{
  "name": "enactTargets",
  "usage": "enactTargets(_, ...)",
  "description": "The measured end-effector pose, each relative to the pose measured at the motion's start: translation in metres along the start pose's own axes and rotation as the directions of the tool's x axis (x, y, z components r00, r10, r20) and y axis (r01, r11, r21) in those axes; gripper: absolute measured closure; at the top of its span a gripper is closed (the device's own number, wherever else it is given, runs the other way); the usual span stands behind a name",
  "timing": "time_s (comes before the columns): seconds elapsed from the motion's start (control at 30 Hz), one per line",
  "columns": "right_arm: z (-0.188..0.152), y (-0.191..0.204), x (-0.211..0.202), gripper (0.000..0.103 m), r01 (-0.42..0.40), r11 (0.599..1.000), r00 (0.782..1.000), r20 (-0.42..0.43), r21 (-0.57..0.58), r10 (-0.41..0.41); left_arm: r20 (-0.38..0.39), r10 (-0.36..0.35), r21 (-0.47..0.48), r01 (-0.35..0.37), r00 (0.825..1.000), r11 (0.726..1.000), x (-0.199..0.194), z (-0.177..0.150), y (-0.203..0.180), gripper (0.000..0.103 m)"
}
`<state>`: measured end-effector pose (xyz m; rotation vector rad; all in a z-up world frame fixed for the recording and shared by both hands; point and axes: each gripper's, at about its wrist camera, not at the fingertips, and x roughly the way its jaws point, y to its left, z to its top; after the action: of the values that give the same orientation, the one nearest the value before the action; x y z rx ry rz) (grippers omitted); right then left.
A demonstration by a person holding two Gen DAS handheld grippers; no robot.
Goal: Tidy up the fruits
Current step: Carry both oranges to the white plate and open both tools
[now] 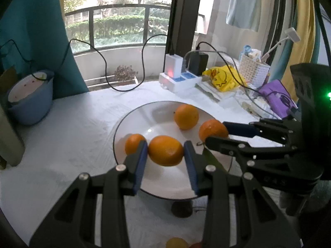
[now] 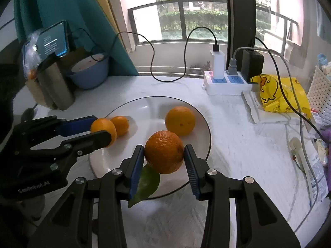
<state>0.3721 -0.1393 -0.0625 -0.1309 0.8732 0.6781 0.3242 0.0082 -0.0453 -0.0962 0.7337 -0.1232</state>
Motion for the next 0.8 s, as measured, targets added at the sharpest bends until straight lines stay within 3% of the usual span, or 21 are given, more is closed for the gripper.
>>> enactTargets(0.57,0.002,-0.013,0.019,0.061,0.033,0.999,0.999,-0.013,0.028,-0.032,-0.067,0.02,-0.023,-0.022,0.998,0.999,0.024,-0.003,0.005,0.065)
enactTargets(0.67,0.004,-0.014,0.015,0.06,0.047,0.998,0.999,-0.006,0.036,-0.047,-0.053,0.019,-0.029,-0.02,0.998,0.999,0.019,-0.002,0.006,0.065)
enactTargets(0.73,0.004,-0.013,0.01,0.06,0.053,0.998,0.999,0.001,0.037,-0.053,-0.031,0.014,-0.027,-0.015,0.999,1.0,0.012,0.0,0.004,0.056)
enactTargets(0.8,0.004,-0.011,0.005,0.06,0.057,0.998,0.998,0.009,0.036,-0.057,-0.017,0.008,-0.03,-0.009,1.0,1.0,0.006,0.001,0.004,0.056)
